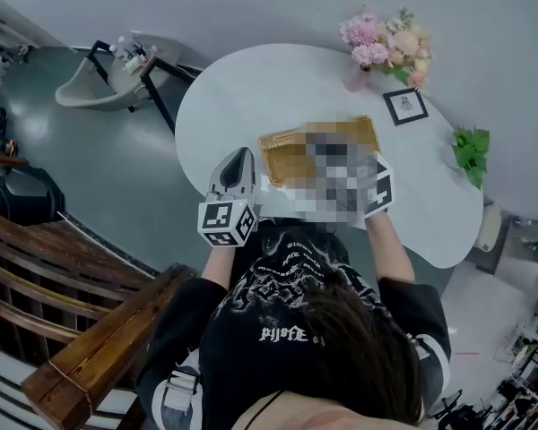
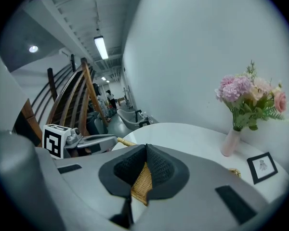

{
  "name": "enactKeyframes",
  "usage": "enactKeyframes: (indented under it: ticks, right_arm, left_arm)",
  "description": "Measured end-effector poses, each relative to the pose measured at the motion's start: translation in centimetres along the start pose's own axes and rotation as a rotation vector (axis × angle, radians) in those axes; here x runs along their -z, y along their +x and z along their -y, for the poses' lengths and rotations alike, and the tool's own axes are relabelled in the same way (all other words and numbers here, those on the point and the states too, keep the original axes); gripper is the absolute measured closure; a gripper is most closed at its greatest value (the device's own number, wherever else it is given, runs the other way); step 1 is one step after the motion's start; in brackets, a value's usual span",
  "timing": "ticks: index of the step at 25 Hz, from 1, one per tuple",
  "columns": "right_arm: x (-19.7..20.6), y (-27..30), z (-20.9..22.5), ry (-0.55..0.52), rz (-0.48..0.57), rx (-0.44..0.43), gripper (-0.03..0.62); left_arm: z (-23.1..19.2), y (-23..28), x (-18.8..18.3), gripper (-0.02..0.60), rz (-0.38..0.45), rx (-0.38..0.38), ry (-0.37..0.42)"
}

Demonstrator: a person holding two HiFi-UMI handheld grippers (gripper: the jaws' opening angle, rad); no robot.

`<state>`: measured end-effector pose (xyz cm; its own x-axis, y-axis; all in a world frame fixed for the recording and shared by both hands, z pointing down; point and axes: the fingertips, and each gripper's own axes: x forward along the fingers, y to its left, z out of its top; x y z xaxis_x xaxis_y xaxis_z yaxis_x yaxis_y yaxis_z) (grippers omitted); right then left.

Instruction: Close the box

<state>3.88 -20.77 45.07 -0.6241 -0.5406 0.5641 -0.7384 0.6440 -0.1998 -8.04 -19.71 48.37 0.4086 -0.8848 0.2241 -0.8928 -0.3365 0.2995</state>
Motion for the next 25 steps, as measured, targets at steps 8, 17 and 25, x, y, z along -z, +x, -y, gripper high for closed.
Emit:
enactKeyframes:
  ticks: [8,17,25]
  right_arm:
    - [4.9,-0.9,-1.0,0.064,-0.084,-0.016,0.557]
    - [11.5,1.3,-1.2,0.103,-0.223,-0.004,0.557]
    - [13.5,2.2,-0.9,0.146,-0.250,-0.033,0.556]
  left_arm:
    - [0.2,-0.8,0.9,0.555,-0.017,-0.001,0.006]
    - [1.3,-0.8,2.9,0.555,-0.060,0.036,0.028]
    - [2.2,-0.1,3.6,0.555,-0.076,0.066,0.049]
